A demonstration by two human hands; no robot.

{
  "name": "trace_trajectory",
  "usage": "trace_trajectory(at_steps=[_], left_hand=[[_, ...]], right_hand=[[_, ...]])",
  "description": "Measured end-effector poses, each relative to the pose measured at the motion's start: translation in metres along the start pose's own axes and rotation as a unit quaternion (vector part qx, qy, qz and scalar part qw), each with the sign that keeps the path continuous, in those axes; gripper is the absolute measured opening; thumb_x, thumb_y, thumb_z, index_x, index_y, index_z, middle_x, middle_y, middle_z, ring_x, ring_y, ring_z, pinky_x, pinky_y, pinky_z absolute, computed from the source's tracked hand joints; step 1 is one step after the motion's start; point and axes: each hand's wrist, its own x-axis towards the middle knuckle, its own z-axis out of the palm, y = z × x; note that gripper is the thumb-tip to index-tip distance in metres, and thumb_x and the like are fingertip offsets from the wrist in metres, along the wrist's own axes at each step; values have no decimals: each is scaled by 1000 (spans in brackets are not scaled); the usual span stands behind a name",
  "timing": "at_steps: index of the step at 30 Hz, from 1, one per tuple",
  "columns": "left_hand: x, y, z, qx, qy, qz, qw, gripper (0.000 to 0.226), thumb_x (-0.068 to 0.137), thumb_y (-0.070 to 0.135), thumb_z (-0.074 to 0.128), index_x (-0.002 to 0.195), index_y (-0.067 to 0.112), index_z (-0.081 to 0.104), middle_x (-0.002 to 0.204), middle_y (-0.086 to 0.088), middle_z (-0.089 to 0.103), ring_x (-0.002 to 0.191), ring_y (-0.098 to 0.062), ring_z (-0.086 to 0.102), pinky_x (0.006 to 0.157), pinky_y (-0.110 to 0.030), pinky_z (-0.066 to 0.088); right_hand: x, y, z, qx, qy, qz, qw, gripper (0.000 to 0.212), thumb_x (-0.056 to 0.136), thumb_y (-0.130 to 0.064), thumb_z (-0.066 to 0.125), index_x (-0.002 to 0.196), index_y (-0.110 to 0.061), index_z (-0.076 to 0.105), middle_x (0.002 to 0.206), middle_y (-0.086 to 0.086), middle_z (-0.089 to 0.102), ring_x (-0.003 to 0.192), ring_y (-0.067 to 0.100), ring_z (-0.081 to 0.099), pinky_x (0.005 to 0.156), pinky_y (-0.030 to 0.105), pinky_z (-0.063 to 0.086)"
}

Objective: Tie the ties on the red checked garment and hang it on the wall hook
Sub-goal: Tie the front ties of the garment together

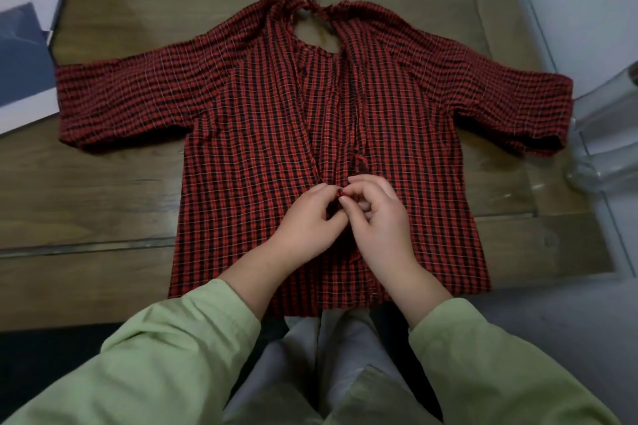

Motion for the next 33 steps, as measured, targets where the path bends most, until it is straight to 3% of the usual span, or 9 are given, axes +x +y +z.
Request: trace_trajectory(at_steps=[6,11,15,19,22,25,29,33], left_hand=[[-2,-1,-3,-49,12,-2,999,18,95,27,54,100,16,66,96,2,67,91,-11,61,84,-39,52],[-2,2,-3,-72,28,-39,996,29,97,33,47,91,9,61,88,-8,67,80,-25,63,73,-49,52],[-6,5,-3,-106,58,-56,991,31,98,30,48,82,6,57,72,-1,59,63,-13,52,68,-46,49],[-7,4,-3,-121,93,-62,986,27,97,29,51,87,7,63,80,-7,66,75,-19,61,75,-43,52],[-7,6,-4,-184,113,-76,973,13,94,20,56,99,16,68,89,4,70,87,-5,66,85,-28,54],[-8,5,-5,-243,118,-95,958,10,92,17,61,99,14,68,92,-4,72,89,-10,68,89,-30,54],[-10,2,-5,-260,143,-109,949,7,88,20,66,95,18,68,95,-8,72,92,-16,68,87,-30,54],[-11,3,-4,-285,153,-127,938,14,86,20,69,97,27,63,95,-1,71,90,-5,67,77,-13,51]], right_hand=[[2,0,-1,30,-25,7,999,13,92,-19,62,103,-22,69,100,-16,57,90,1,60,77,13,50],[3,6,2,45,-27,57,997,25,94,-27,57,118,-26,61,102,-6,60,87,12,63,79,33,57],[6,9,2,26,-43,95,994,19,93,-27,58,112,-27,60,95,-4,63,86,14,64,79,38,57],[8,5,-1,3,-43,92,995,7,90,-22,64,94,-25,60,93,-4,65,80,9,62,73,25,52],[8,4,-1,-22,-49,100,994,12,88,-18,67,92,-25,59,95,-4,65,79,8,61,69,17,47],[8,3,-1,-25,-47,109,993,13,88,-16,67,92,-25,58,96,-4,65,79,8,61,67,14,45],[7,0,-1,-22,-43,106,993,11,86,-17,69,90,-24,61,89,-4,63,70,6,57,64,13,42],[4,-2,0,-20,-45,86,995,13,85,-14,71,88,-24,63,96,-8,57,75,4,57,69,8,45]])
